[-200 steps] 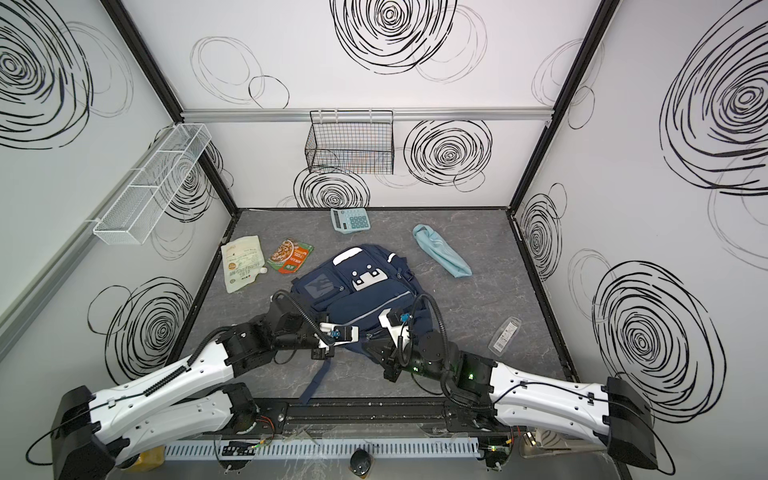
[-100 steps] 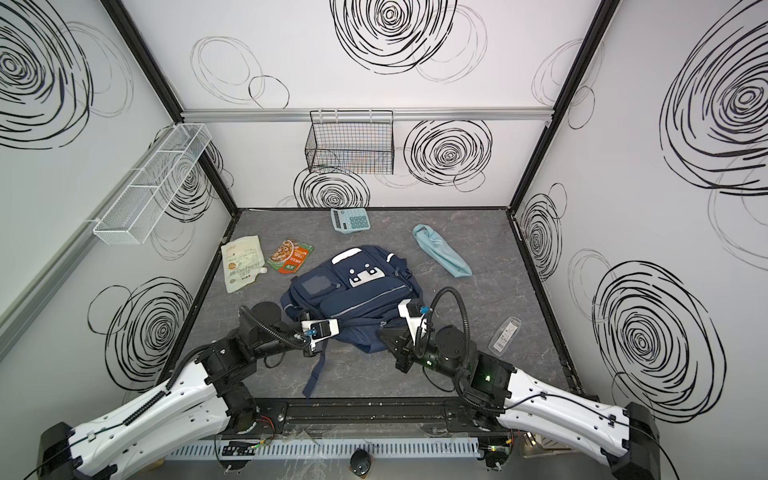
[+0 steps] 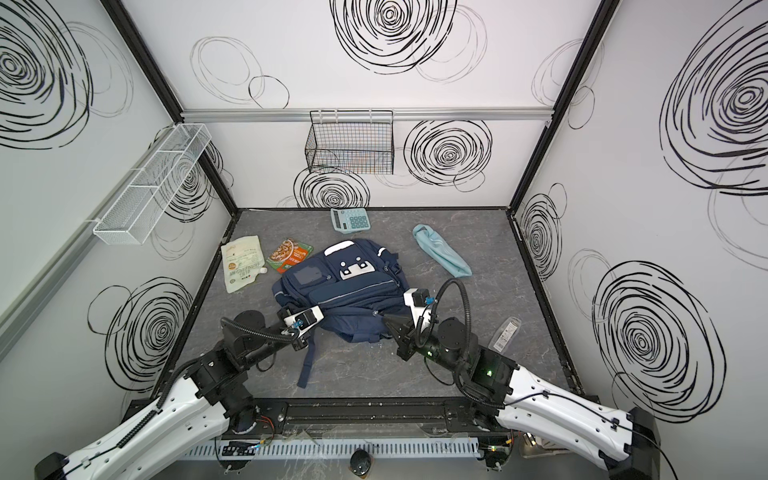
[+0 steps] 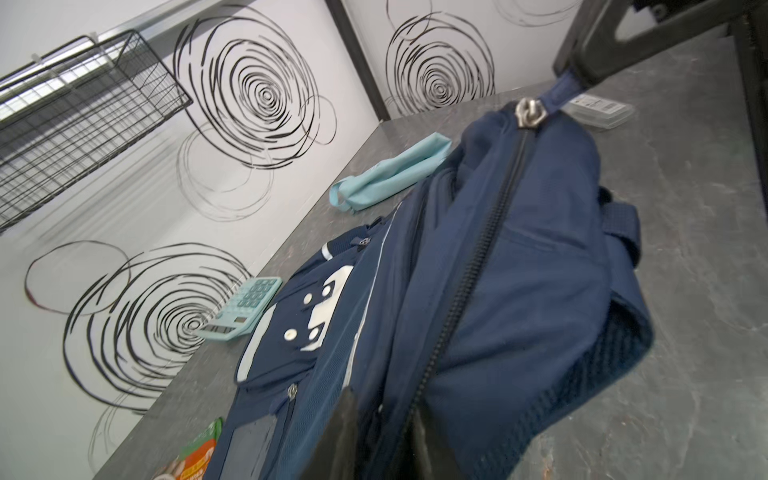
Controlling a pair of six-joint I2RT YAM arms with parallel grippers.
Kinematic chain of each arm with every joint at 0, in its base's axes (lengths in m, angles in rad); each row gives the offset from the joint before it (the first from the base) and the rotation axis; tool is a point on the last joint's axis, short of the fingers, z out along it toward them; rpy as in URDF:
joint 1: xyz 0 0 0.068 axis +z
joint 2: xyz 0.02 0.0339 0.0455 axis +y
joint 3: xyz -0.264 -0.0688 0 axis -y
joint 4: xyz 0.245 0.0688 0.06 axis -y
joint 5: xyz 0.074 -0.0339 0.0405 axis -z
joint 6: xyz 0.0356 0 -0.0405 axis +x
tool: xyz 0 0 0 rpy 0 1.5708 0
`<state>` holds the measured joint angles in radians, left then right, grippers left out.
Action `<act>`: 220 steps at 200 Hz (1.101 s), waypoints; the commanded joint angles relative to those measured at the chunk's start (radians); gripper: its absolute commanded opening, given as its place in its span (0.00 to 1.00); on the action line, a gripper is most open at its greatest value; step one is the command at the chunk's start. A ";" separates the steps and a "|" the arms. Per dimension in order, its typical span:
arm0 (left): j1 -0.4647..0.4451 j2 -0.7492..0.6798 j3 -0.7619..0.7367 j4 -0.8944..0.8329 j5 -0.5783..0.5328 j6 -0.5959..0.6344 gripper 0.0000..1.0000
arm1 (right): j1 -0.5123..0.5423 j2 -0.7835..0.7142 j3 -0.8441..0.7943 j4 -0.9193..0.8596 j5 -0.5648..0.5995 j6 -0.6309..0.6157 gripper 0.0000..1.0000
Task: Pack the student bag
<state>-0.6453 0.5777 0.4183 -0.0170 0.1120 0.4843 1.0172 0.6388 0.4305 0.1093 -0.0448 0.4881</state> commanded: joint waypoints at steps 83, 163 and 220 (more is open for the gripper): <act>-0.273 0.190 0.157 0.077 0.039 -0.033 0.73 | 0.174 0.105 0.079 0.172 0.137 -0.054 0.00; -0.292 0.252 0.134 0.093 0.051 -0.021 0.35 | 0.175 0.137 0.108 0.164 0.137 -0.058 0.00; -0.292 0.176 0.082 0.106 -0.025 -0.024 0.00 | 0.175 0.134 0.109 0.133 0.190 -0.045 0.00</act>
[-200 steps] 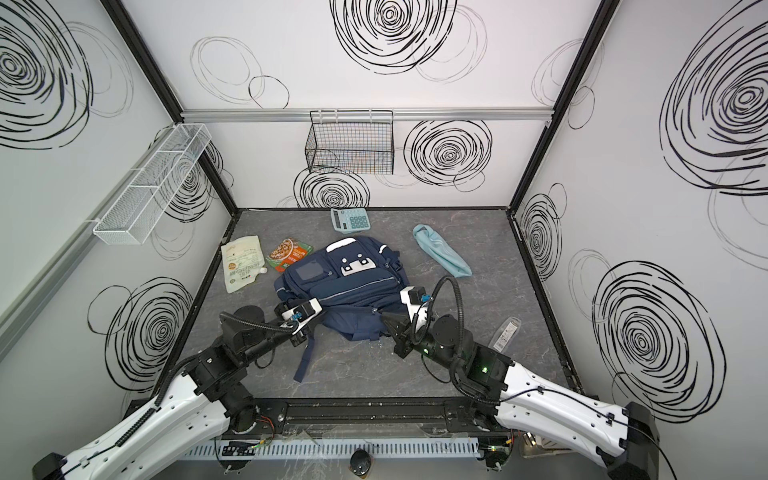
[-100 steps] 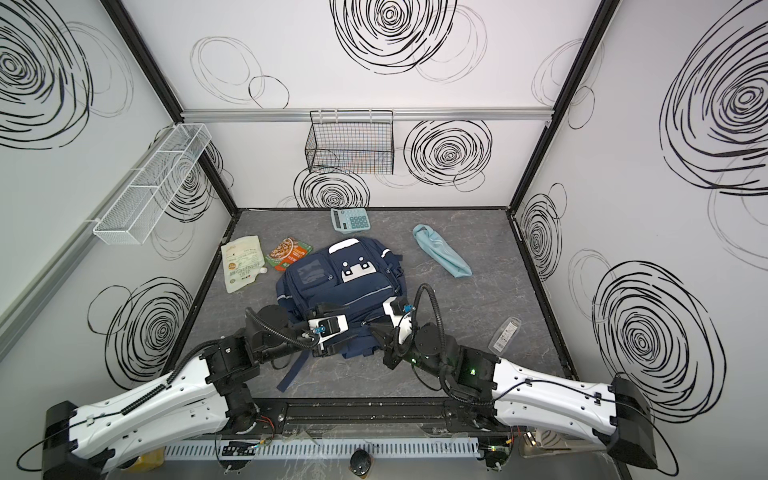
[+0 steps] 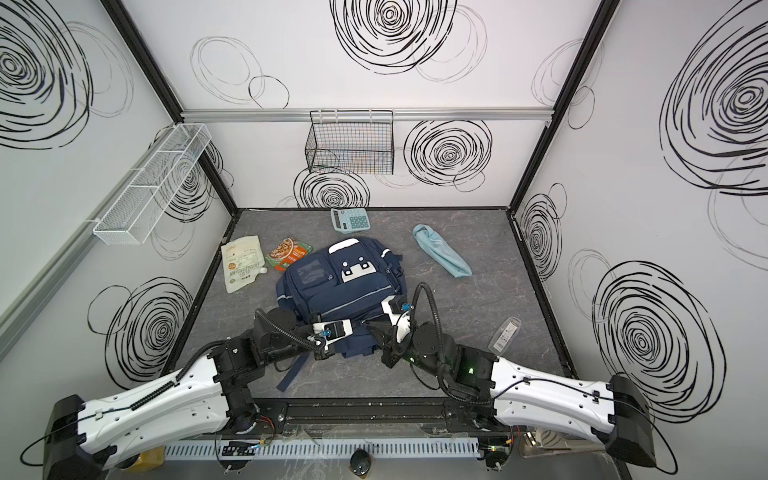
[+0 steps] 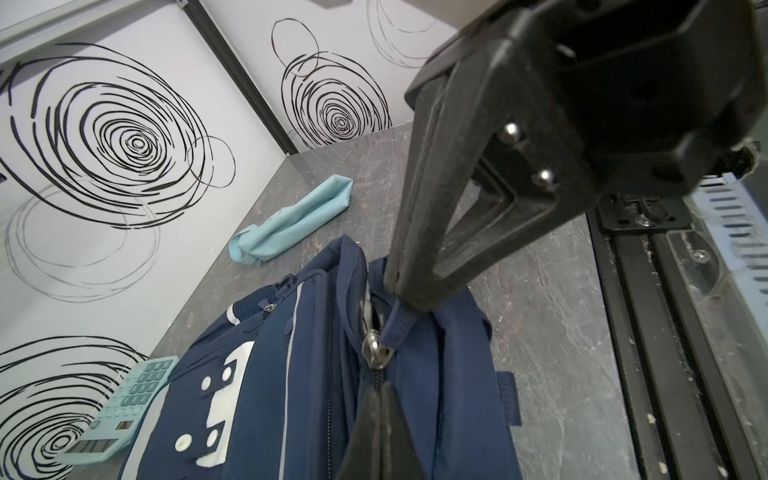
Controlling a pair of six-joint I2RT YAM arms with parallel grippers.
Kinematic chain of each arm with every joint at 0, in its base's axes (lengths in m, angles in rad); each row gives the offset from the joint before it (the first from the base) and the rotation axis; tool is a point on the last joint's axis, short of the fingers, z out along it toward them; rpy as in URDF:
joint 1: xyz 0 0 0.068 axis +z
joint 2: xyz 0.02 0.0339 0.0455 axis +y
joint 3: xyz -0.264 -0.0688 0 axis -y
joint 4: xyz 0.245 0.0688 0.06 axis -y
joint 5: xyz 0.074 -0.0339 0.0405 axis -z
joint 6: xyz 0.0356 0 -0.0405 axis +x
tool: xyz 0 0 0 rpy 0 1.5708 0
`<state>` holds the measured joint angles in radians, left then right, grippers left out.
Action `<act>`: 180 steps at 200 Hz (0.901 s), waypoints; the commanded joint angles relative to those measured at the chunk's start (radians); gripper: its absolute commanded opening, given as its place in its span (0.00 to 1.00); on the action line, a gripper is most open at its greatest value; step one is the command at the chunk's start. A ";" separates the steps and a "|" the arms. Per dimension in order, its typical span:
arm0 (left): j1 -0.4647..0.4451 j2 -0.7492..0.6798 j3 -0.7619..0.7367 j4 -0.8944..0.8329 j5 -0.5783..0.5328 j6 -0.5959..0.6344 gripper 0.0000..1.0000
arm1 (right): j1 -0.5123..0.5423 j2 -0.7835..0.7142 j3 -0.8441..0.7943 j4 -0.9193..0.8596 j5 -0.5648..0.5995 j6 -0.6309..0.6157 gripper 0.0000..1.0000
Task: Pack the student bag
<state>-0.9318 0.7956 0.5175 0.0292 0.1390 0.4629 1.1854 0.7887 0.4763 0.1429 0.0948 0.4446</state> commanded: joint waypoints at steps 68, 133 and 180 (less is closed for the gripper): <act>-0.006 -0.143 -0.044 -0.002 -0.096 0.014 0.00 | 0.002 -0.082 0.033 0.023 0.109 0.053 0.00; -0.003 -0.007 0.010 0.025 0.008 -0.044 0.54 | 0.004 -0.064 0.016 0.096 -0.024 0.028 0.00; 0.036 0.111 0.052 0.002 0.025 -0.030 0.36 | 0.006 -0.064 0.022 0.119 -0.071 0.011 0.00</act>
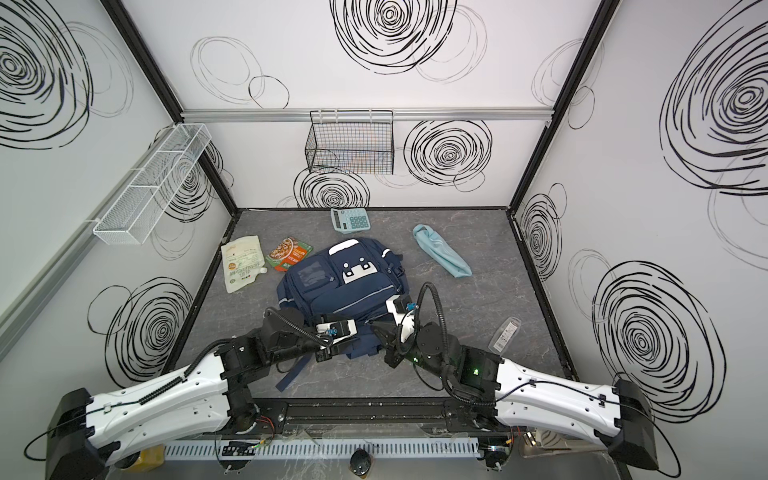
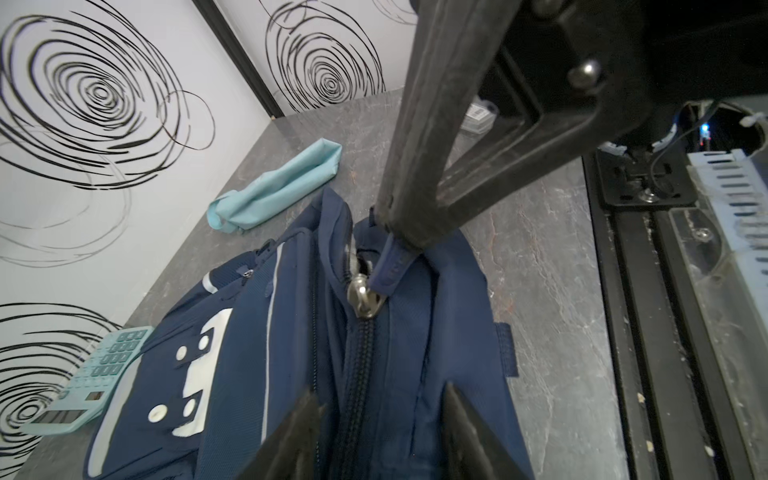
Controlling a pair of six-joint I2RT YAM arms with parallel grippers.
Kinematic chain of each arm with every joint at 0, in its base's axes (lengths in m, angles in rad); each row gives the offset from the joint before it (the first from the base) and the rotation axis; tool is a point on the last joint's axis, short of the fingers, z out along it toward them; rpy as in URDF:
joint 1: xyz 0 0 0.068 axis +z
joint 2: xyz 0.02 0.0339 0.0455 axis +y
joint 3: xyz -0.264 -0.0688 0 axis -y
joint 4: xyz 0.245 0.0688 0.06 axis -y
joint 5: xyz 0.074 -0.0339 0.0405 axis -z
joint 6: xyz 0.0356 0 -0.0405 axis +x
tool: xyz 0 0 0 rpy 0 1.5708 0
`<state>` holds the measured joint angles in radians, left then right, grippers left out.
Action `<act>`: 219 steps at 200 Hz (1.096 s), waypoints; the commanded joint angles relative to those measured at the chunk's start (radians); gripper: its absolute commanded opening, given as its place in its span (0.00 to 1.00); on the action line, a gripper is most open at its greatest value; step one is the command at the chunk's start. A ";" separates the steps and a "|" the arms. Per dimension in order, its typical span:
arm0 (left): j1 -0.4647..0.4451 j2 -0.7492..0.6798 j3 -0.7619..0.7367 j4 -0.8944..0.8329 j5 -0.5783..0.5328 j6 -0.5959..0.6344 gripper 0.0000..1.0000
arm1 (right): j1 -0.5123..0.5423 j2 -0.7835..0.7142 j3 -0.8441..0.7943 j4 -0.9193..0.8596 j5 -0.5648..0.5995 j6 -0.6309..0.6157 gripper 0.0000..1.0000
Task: Pack the student bag
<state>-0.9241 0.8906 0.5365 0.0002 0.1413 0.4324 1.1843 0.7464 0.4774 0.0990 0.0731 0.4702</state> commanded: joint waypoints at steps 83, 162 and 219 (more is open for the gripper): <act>0.073 -0.166 -0.044 -0.016 -0.098 0.017 0.00 | -0.124 -0.227 -0.025 -0.032 0.131 0.223 0.00; 0.127 -0.352 -0.128 -0.061 -0.285 -0.002 0.00 | -0.443 -0.261 -0.029 -0.128 -0.146 0.479 0.00; 0.162 -0.434 -0.167 -0.016 -0.167 -0.029 0.00 | -0.533 -0.153 -0.028 0.078 -0.438 0.226 0.17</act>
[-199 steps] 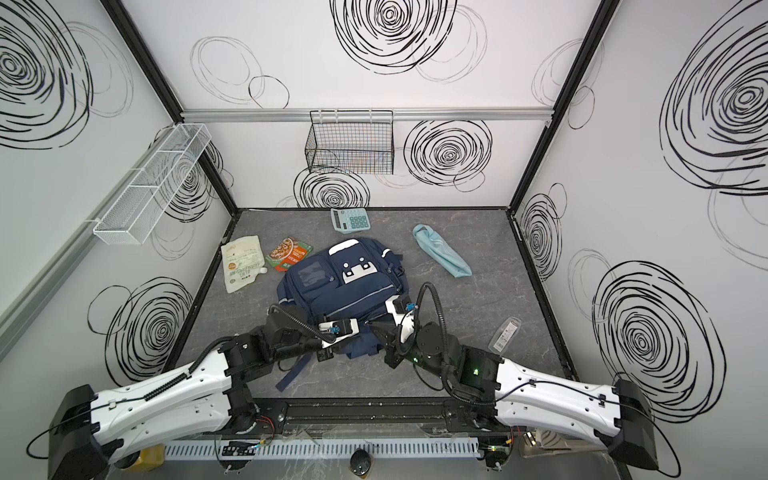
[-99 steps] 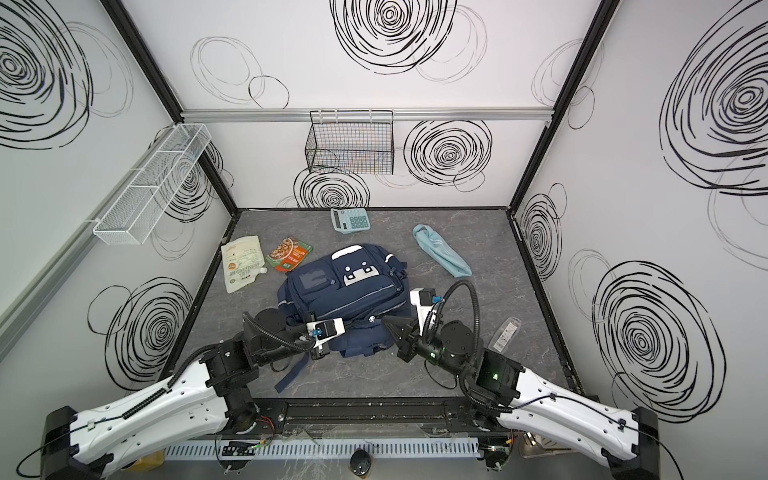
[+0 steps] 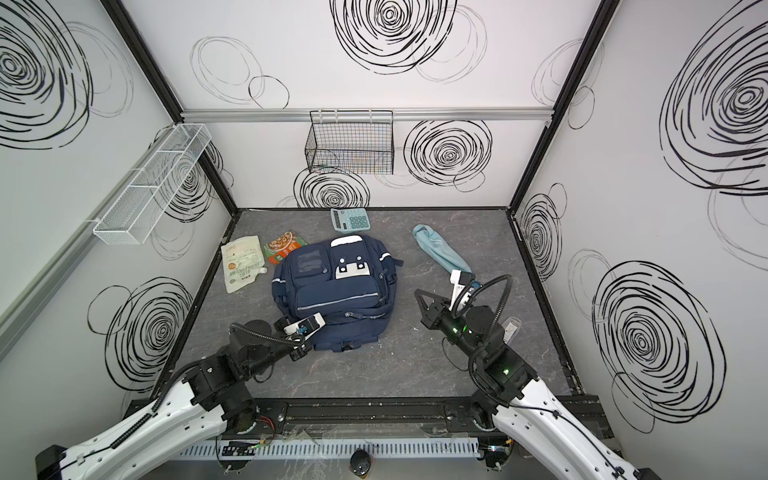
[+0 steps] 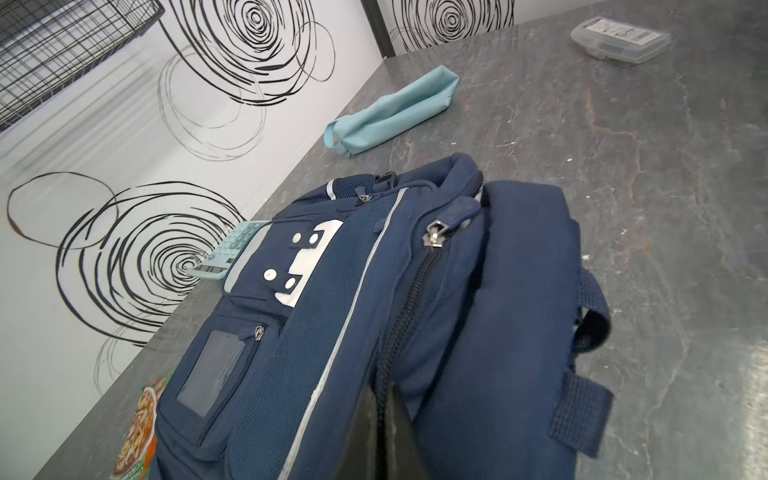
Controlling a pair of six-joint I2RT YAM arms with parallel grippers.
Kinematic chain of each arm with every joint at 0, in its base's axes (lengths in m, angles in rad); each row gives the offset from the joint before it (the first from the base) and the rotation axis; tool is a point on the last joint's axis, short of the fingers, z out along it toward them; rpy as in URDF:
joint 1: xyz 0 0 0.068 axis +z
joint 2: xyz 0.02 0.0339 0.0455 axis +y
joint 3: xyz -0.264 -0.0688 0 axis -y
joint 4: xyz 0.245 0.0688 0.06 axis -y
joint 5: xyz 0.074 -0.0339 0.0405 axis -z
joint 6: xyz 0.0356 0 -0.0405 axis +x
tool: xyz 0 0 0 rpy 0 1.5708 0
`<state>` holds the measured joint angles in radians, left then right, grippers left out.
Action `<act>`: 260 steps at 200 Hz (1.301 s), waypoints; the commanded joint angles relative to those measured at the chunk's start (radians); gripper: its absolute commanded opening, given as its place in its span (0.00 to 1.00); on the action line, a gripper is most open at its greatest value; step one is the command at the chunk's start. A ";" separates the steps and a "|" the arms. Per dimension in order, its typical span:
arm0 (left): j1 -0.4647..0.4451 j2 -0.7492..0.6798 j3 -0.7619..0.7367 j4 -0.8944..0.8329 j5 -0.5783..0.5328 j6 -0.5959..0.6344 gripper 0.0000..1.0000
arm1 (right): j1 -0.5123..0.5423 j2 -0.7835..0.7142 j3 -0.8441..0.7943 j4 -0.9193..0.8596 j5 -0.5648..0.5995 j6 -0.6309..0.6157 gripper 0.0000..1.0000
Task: Pack the student bag
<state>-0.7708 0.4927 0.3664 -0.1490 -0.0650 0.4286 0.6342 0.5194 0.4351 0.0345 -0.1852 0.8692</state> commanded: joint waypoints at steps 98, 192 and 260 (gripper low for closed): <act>0.008 -0.143 -0.073 0.171 0.195 -0.010 0.00 | 0.303 0.554 0.119 0.210 -0.144 -0.756 0.61; 0.008 -0.137 -0.086 0.197 0.205 -0.006 0.00 | 0.135 0.676 -0.002 0.479 -0.540 -0.429 0.62; 0.009 -0.117 -0.088 0.209 0.214 -0.011 0.00 | 0.214 0.593 -0.066 0.534 -0.509 -0.325 0.54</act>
<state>-0.7647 0.3820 0.2657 -0.1032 0.1234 0.4259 0.8207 1.1400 0.3897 0.5083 -0.6697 0.4938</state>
